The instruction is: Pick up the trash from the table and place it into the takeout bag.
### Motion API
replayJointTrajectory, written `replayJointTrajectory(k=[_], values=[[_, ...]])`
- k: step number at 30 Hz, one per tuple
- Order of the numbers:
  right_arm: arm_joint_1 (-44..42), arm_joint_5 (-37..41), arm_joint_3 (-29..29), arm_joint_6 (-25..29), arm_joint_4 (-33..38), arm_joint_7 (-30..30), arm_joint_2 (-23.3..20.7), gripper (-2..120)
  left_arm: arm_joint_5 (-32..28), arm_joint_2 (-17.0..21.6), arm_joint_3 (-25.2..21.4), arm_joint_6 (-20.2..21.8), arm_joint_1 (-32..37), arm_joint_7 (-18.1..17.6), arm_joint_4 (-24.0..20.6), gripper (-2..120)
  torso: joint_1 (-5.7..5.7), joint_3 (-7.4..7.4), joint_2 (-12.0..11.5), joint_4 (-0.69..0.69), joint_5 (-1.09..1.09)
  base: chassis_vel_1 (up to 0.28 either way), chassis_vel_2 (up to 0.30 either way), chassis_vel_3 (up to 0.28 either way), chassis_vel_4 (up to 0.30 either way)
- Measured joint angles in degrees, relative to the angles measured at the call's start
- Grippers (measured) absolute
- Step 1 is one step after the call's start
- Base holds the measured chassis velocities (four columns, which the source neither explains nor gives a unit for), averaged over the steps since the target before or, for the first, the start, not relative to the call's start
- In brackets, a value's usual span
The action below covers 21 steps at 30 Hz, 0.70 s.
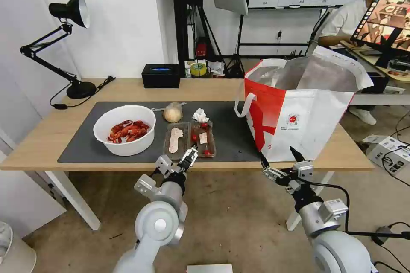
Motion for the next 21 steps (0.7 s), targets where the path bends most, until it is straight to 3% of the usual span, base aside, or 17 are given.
replayJointTrajectory(k=[21], values=[[-0.17,-0.67,-0.53,0.61,-0.94,-0.05,0.41,100,-0.56,0.06,-0.78,-0.27,-1.48,0.22,0.57,100,0.00,0.00,0.00,0.00,0.00,0.000,0.000,0.000,0.000]])
